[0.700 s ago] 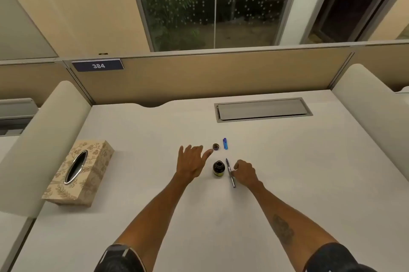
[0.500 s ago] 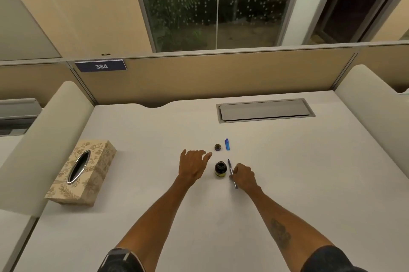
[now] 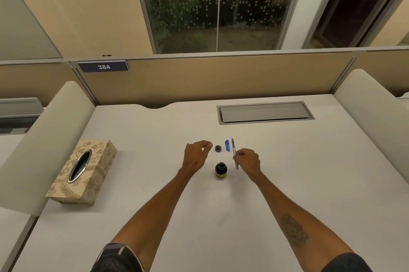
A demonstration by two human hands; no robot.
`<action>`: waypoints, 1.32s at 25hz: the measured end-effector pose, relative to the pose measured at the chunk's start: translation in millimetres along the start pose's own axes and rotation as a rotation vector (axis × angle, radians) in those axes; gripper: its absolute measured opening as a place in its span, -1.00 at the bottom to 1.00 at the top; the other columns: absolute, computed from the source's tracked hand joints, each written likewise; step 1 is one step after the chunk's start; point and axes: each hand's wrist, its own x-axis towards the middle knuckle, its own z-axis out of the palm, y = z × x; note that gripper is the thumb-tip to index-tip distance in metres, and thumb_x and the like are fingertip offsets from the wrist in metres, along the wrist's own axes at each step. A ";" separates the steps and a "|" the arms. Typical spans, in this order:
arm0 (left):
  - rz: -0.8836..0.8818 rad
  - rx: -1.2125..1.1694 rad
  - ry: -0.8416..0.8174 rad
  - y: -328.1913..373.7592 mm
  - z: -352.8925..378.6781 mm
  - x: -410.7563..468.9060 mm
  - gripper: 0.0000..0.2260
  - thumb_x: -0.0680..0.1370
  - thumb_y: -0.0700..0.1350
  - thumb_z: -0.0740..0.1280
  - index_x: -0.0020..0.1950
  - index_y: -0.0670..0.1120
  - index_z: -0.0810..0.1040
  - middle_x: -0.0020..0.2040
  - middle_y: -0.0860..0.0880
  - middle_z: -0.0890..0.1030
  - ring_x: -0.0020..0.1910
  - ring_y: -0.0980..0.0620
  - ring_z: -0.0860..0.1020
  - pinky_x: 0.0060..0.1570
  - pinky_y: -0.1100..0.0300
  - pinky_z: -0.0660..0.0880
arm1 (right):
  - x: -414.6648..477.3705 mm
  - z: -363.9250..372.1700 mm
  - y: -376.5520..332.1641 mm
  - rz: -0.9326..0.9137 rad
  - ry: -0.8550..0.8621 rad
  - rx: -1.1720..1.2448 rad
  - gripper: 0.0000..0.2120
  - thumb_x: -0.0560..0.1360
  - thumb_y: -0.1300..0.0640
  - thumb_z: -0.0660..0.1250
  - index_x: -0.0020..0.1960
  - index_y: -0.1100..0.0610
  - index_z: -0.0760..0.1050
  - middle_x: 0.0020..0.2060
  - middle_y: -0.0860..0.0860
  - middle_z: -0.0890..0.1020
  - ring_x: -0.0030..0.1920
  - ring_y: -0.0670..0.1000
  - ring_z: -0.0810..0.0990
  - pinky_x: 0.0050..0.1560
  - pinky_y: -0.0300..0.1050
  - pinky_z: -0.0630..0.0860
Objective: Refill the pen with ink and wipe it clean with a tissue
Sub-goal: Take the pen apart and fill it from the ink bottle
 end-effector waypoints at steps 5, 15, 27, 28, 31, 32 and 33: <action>-0.043 -0.274 0.001 35.4 -5.7 10.5 -0.72 0.62 -0.02 0.28 0.15 -0.14 0.67 0.08 -0.01 0.68 0.08 0.06 0.58 0.18 0.16 0.46 | -10.4 -17.9 -36.6 -0.149 -0.089 0.257 -0.90 0.37 0.16 0.46 -0.11 0.11 0.66 -0.21 0.00 0.72 -0.12 0.05 0.70 -0.06 -0.03 0.63; -0.109 -0.779 -0.146 40.9 -11.7 10.0 -0.73 0.65 -0.04 0.25 0.19 -0.14 0.65 0.15 -0.06 0.70 0.19 -0.03 0.63 0.27 0.06 0.47 | -35.4 -27.5 -55.6 -0.300 -0.394 0.331 -0.77 0.54 0.00 0.37 0.07 0.14 0.62 -0.07 0.02 0.73 0.01 0.01 0.70 0.03 -0.09 0.57; -0.069 -0.823 -0.077 59.4 -5.2 11.3 -0.76 0.62 -0.04 0.29 0.11 -0.14 0.67 0.12 -0.07 0.70 0.18 0.01 0.61 0.26 0.08 0.43 | -45.6 -21.9 -65.9 -0.172 -0.216 0.652 -0.92 0.48 0.17 0.46 -0.04 0.15 0.64 -0.17 0.13 0.69 -0.18 0.07 0.64 -0.18 -0.20 0.54; -0.070 -0.818 -0.075 60.8 -4.7 11.1 -0.75 0.62 -0.03 0.30 0.13 -0.15 0.67 0.13 -0.07 0.70 0.18 0.00 0.61 0.24 0.09 0.44 | -43.9 -22.0 -64.8 -0.164 -0.205 0.647 -0.88 0.45 0.16 0.49 -0.02 0.14 0.63 -0.16 0.11 0.69 -0.14 0.08 0.63 -0.14 -0.16 0.52; -0.106 -0.864 -0.063 64.0 -0.8 10.1 -0.76 0.63 -0.03 0.29 0.11 -0.13 0.67 0.12 -0.09 0.70 0.18 -0.06 0.62 0.22 0.09 0.51 | -43.1 -22.5 -65.9 -0.096 -0.223 0.642 -0.75 0.46 0.01 0.47 0.05 0.11 0.57 -0.07 0.06 0.66 -0.06 0.07 0.61 -0.05 -0.11 0.54; -0.126 -0.889 -0.060 64.7 0.0 9.2 -0.77 0.63 -0.03 0.28 0.09 -0.11 0.68 0.10 -0.08 0.70 0.15 -0.07 0.63 0.16 0.12 0.54 | -43.1 -22.6 -65.9 -0.036 -0.266 0.671 -0.71 0.50 -0.08 0.40 0.09 0.11 0.56 -0.03 0.05 0.66 -0.02 0.07 0.63 0.00 -0.08 0.56; -0.140 -0.904 -0.060 64.8 0.5 8.5 -0.78 0.63 -0.03 0.28 0.08 -0.09 0.68 0.08 -0.08 0.70 0.12 -0.07 0.64 0.07 0.16 0.57 | -44.3 -23.7 -66.0 0.018 -0.311 0.707 -0.66 0.55 -0.14 0.31 0.12 0.11 0.56 -0.02 0.06 0.67 0.00 0.08 0.66 0.02 -0.05 0.58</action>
